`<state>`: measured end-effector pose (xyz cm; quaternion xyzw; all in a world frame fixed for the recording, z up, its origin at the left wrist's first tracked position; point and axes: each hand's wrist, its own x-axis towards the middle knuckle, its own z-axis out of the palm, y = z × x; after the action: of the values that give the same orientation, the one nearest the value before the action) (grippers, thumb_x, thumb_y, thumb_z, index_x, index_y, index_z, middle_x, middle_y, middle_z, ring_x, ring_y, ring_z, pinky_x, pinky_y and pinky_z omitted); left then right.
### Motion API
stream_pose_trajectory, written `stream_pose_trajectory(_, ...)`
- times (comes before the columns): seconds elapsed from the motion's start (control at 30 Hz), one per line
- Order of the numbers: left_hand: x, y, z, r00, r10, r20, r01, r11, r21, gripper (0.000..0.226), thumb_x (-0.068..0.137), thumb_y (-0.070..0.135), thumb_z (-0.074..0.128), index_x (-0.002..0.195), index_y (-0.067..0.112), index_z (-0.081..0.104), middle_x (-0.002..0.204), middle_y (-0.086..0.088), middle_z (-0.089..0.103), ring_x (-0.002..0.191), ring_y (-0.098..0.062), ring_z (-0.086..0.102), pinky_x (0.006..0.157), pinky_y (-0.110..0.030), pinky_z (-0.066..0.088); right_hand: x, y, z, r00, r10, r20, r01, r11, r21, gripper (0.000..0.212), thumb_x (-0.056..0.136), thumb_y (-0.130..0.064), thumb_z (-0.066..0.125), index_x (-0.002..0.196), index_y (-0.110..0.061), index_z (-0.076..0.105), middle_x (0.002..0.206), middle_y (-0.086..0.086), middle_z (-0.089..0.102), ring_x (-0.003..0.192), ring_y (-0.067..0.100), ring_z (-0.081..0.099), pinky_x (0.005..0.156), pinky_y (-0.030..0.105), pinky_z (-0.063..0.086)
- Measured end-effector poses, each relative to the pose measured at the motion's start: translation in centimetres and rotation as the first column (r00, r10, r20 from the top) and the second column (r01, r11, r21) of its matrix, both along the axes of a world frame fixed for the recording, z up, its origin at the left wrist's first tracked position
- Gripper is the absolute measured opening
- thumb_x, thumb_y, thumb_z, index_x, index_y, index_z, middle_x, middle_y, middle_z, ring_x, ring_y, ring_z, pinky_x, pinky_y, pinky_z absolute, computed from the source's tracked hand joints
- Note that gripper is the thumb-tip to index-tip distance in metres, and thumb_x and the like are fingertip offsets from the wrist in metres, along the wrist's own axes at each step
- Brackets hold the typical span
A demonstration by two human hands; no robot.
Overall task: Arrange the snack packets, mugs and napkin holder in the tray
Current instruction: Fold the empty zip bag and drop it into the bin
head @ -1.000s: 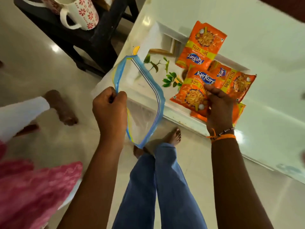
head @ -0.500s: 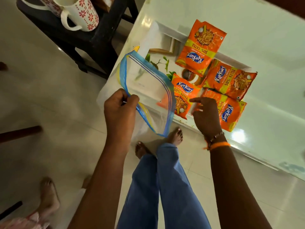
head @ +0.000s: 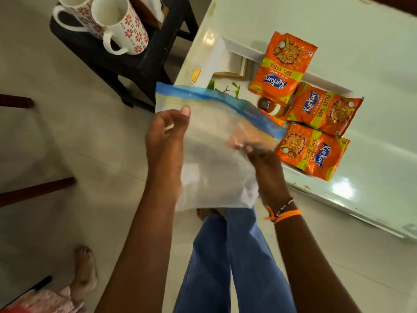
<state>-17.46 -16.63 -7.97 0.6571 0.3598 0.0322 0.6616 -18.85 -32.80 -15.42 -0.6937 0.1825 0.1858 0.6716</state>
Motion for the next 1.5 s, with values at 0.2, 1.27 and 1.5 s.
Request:
stream_pose_trajectory(0.2,-1.0,2.5,-1.4,0.899,-0.239,-0.368,0.256,0.967,-0.004,0.082,0.055,0.053,0.074,0.127,0.028,0.043,0.126,0.007,0.055,0.113,-0.016,0.055,0.086,-0.030,0.048,2.3,-4.8,2.2,0.999,-0.020,0.050,0.009,0.976,0.216,0.031,0.095,-0.021,0.043,0.074,-0.024,0.065,0.075,-0.010,0.073,0.081,0.005,0.065,0.073,0.021,0.051)
stream_pose_trajectory(1.27,0.5,-15.2,0.6,0.645,-0.744,-0.177,0.673,0.443,0.592,0.030,0.075,0.003,0.064,0.091,0.028,0.066,0.096,0.002,0.055,0.078,0.002,0.051,0.074,-0.003,0.038,-5.8,-20.7,8.1,0.984,0.008,0.179,0.118,0.722,-0.681,0.026,0.063,-0.021,0.081,0.086,-0.012,0.072,0.083,0.000,0.048,0.083,0.019,0.049,0.066,0.015,0.030)
stream_pose_trajectory(1.5,-3.5,-27.5,1.7,0.827,-0.501,-0.255,0.562,0.747,0.356,0.067,0.077,0.015,0.065,0.135,0.012,0.032,0.141,-0.013,0.030,0.129,-0.030,0.034,0.107,-0.042,0.032,-9.8,-25.1,7.8,0.887,-0.050,0.459,0.421,0.498,-0.758,0.013,0.061,-0.001,0.064,0.060,-0.008,0.052,0.098,0.009,0.067,0.101,0.034,0.053,0.100,0.044,0.038)
